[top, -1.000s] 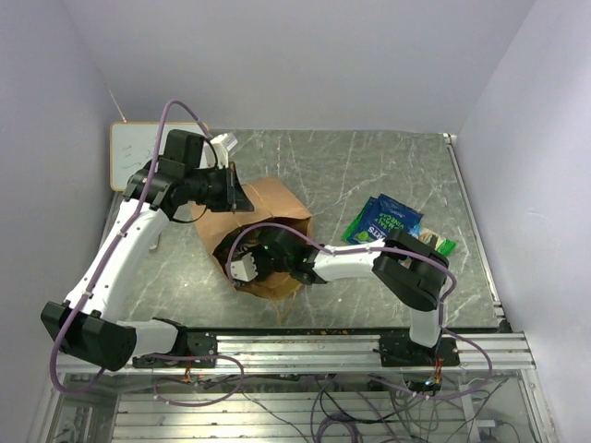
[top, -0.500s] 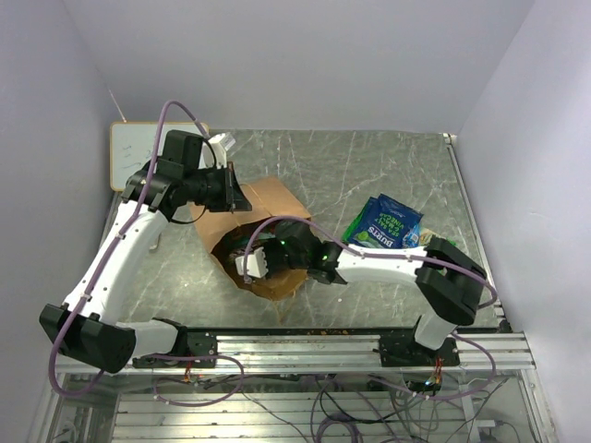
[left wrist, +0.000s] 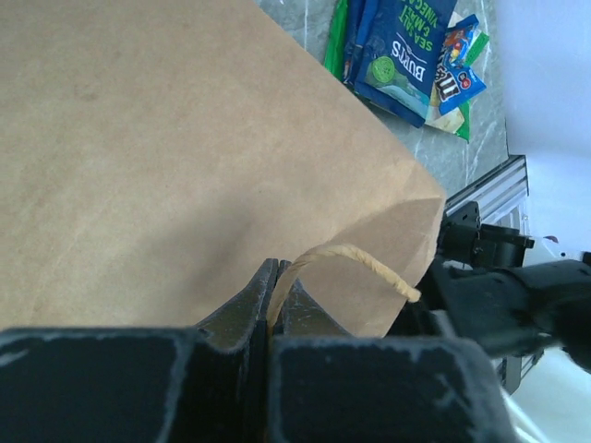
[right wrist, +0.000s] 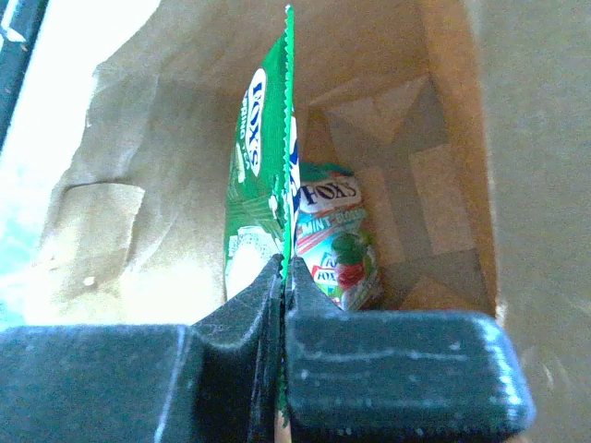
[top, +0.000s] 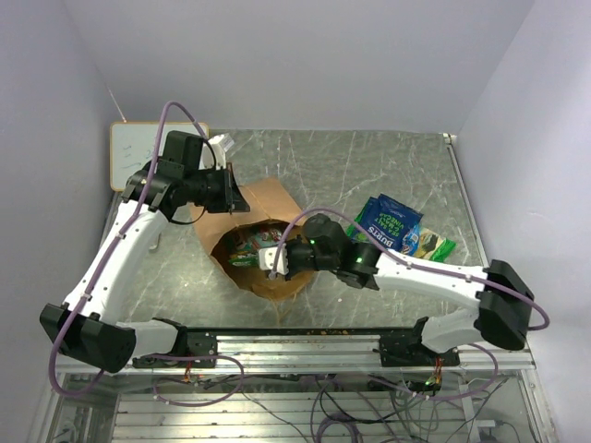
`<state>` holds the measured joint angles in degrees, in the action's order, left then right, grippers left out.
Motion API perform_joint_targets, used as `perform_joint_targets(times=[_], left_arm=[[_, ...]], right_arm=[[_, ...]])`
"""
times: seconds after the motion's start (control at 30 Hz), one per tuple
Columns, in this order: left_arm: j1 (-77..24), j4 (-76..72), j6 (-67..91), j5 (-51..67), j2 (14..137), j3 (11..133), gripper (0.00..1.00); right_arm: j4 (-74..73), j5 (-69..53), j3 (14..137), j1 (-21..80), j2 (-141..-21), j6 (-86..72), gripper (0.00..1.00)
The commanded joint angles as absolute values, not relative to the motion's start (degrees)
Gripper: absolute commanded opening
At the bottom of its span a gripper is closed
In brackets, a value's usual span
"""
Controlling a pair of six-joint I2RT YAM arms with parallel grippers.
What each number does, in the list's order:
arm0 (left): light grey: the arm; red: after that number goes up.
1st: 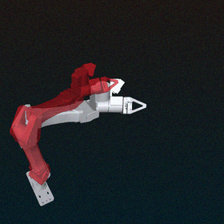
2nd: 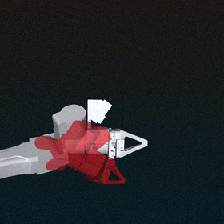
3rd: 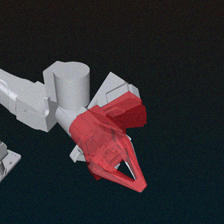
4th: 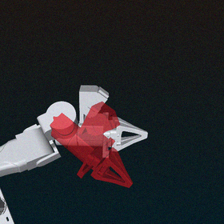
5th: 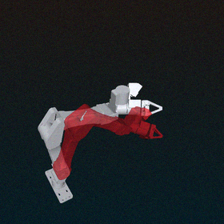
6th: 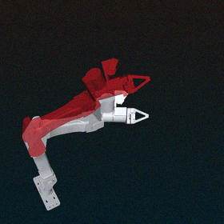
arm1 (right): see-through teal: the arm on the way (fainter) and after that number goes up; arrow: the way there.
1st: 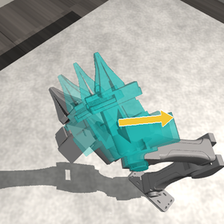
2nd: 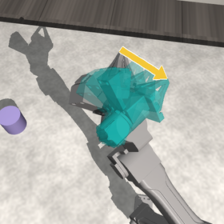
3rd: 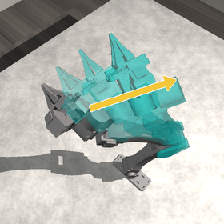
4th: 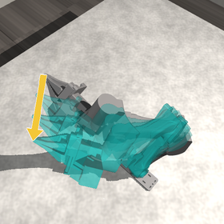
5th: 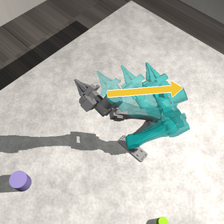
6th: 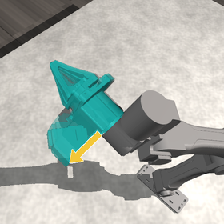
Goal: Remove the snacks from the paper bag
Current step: Take out the snack from the paper bag, then place the snack at the center of the board.
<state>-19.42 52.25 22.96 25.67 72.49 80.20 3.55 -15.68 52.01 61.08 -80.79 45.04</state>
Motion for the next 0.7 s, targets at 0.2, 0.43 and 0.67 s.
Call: perform_joint_targets(times=[0.2, 0.43, 0.67], left_arm=[[-19.3, 50.7, 26.1, 24.9, 74.6, 82.7, 0.07], [-19.3, 48.0, 30.1, 26.6, 74.8, 81.5, 0.07], [-19.3, 47.8, 31.7, 26.0, 75.7, 82.4, 0.07]], right_arm=[[-7.9, -20.6, 57.9, 60.9, -67.8, 32.7, 0.00], [-18.7, -21.5, 66.4, 60.9, -61.2, 25.2, 0.00], [-26.6, -14.7, 74.7, 60.9, -54.5, 12.8, 0.00]])
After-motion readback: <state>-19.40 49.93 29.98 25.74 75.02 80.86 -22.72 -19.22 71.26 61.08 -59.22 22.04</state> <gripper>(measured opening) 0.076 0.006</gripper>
